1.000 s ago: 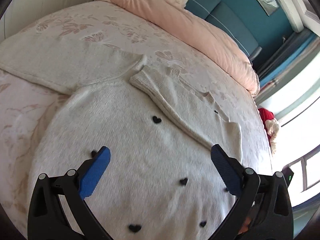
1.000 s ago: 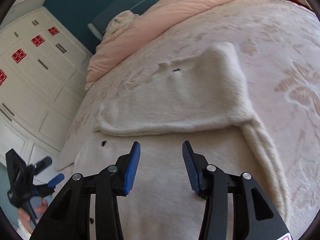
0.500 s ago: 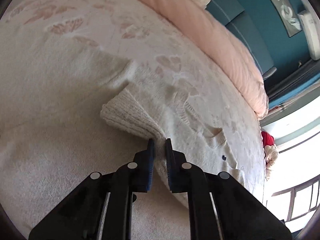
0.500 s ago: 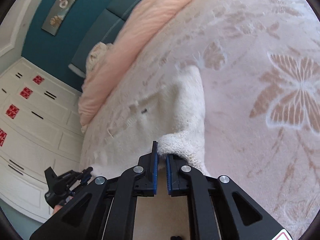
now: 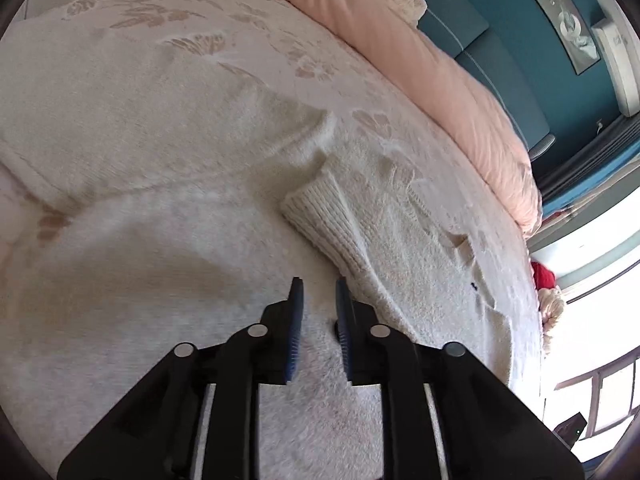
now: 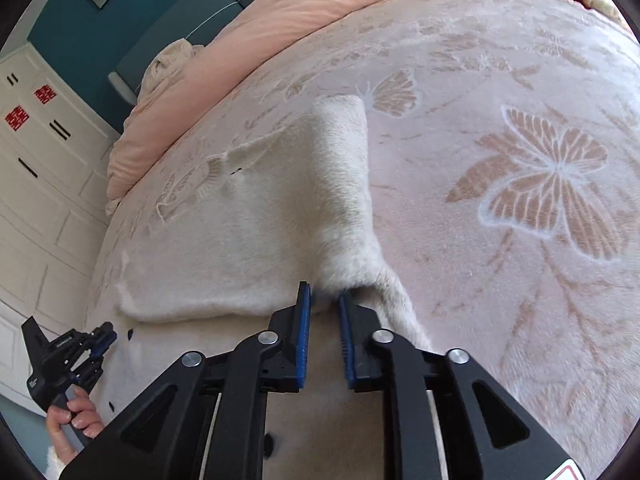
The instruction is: Fold small clothes
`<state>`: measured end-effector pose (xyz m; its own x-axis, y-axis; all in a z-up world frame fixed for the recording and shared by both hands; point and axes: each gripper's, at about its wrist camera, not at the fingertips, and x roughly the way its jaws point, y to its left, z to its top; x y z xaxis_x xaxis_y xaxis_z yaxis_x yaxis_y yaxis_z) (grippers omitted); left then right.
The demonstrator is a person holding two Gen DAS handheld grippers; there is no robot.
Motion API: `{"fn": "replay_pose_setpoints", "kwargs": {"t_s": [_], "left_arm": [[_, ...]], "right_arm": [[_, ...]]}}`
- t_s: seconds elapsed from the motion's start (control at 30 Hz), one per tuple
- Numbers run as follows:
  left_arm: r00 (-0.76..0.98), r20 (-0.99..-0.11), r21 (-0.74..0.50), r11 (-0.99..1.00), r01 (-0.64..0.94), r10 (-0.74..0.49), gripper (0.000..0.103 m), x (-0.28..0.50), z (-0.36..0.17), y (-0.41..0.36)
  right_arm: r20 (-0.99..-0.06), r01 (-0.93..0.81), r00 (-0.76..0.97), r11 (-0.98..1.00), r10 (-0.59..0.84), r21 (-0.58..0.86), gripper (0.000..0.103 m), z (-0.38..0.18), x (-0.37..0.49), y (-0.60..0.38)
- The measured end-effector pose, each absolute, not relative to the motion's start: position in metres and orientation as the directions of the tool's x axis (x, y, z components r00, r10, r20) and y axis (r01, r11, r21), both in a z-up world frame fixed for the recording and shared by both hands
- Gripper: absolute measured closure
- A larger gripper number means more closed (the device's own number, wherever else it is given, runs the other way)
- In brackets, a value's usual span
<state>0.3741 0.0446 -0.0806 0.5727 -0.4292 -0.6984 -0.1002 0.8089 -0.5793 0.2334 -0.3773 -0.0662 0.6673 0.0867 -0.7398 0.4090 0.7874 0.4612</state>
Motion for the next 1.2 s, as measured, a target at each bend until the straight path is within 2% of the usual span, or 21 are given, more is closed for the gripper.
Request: {"fn": "replay_pose_setpoints", "kwargs": {"t_s": [0.03,0.07,0.1,0.17,0.23,0.3,0.43,0.5,0.53,0.57,0.6,0.63,0.67,0.8,0.93,1.0,1.07,1.1,1.17,1.2], "left_arm": [[0.596,-0.693,-0.575,0.809,-0.119,-0.405,0.056,0.367,-0.075,0.066],[0.619,-0.699,-0.556,0.816,-0.156,-0.358,0.038,0.361,-0.071,0.091],[0.638,-0.711,-0.527,0.824,-0.205,-0.296,0.034,0.355,-0.068,0.121],[0.646,-0.742,-0.469,0.827,-0.311,-0.177,0.027,0.348,-0.069,0.181],[0.615,-0.786,-0.412,0.793,-0.448,-0.061,0.026,0.346,-0.078,0.251],[0.594,-0.805,-0.408,0.714,-0.569,0.013,0.026,0.347,-0.085,0.322],[0.610,-0.786,-0.452,0.580,-0.678,0.100,0.026,0.357,-0.087,0.413],[0.601,-0.793,-0.454,0.558,-0.694,0.102,0.028,0.372,-0.087,0.429],[0.598,-0.794,-0.446,0.562,-0.697,0.111,0.040,0.378,-0.086,0.431],[0.598,-0.795,-0.440,0.576,-0.688,0.107,0.068,0.386,-0.085,0.432],[0.593,-0.801,-0.442,0.590,-0.676,0.078,0.085,0.393,-0.085,0.432],[0.585,-0.808,-0.441,0.595,-0.672,0.062,0.091,0.399,-0.082,0.430],[0.612,-0.788,-0.455,0.604,-0.654,0.069,0.092,0.401,-0.071,0.423],[0.747,-0.664,-0.424,0.808,-0.409,0.030,0.093,0.418,0.007,0.340],[0.818,-0.535,-0.466,0.881,-0.078,-0.210,0.093,0.408,0.078,0.210],[0.780,-0.518,-0.484,0.872,0.071,-0.351,0.092,0.396,0.090,0.135],[0.708,-0.543,-0.481,0.858,0.178,-0.451,0.086,0.380,0.084,0.063],[0.666,-0.564,-0.476,0.851,0.222,-0.489,0.079,0.369,0.073,0.029],[0.590,-0.607,-0.476,0.838,0.266,-0.532,0.034,0.343,0.044,-0.020],[0.561,-0.623,-0.491,0.831,0.261,-0.545,0.029,0.330,0.025,-0.035]], "right_arm": [[-0.729,0.380,0.679,0.807,0.090,0.453,0.083,-0.057,0.222,-0.367],[-0.725,0.350,0.682,0.828,0.095,0.438,0.076,-0.049,0.211,-0.355],[-0.729,0.332,0.679,0.850,0.086,0.409,0.071,-0.044,0.197,-0.342],[-0.736,0.291,0.673,0.889,0.073,0.354,0.055,-0.040,0.164,-0.314],[-0.759,0.260,0.647,0.916,0.070,0.306,0.052,-0.043,0.135,-0.285],[-0.789,0.235,0.607,0.927,0.096,0.294,0.051,-0.051,0.108,-0.258],[-0.848,0.249,0.513,0.922,0.133,0.296,0.045,-0.074,0.068,-0.217],[-0.860,0.270,0.498,0.921,0.115,0.279,0.039,-0.074,0.058,-0.206],[-0.865,0.275,0.490,0.923,0.106,0.269,0.037,-0.073,0.056,-0.202],[-0.872,0.278,0.477,0.923,0.106,0.265,0.036,-0.072,0.056,-0.199],[-0.878,0.283,0.467,0.923,0.106,0.262,0.036,-0.071,0.057,-0.197],[-0.881,0.290,0.461,0.921,0.104,0.261,0.036,-0.071,0.059,-0.195],[-0.884,0.297,0.456,0.918,0.106,0.263,0.036,-0.070,0.061,-0.196],[-0.880,0.343,0.458,0.889,0.125,0.305,0.035,-0.072,0.066,-0.202],[-0.863,0.378,0.485,0.855,0.143,0.354,0.036,-0.070,0.066,-0.211],[-0.855,0.393,0.499,0.842,0.142,0.369,0.036,-0.067,0.064,-0.216],[-0.843,0.397,0.520,0.836,0.136,0.380,0.036,-0.062,0.062,-0.223],[-0.839,0.401,0.529,0.834,0.126,0.378,0.036,-0.060,0.061,-0.227],[-0.829,0.398,0.548,0.838,0.110,0.374,0.036,-0.054,0.061,-0.236],[-0.825,0.395,0.557,0.842,0.097,0.366,0.036,-0.050,0.062,-0.241]]}}
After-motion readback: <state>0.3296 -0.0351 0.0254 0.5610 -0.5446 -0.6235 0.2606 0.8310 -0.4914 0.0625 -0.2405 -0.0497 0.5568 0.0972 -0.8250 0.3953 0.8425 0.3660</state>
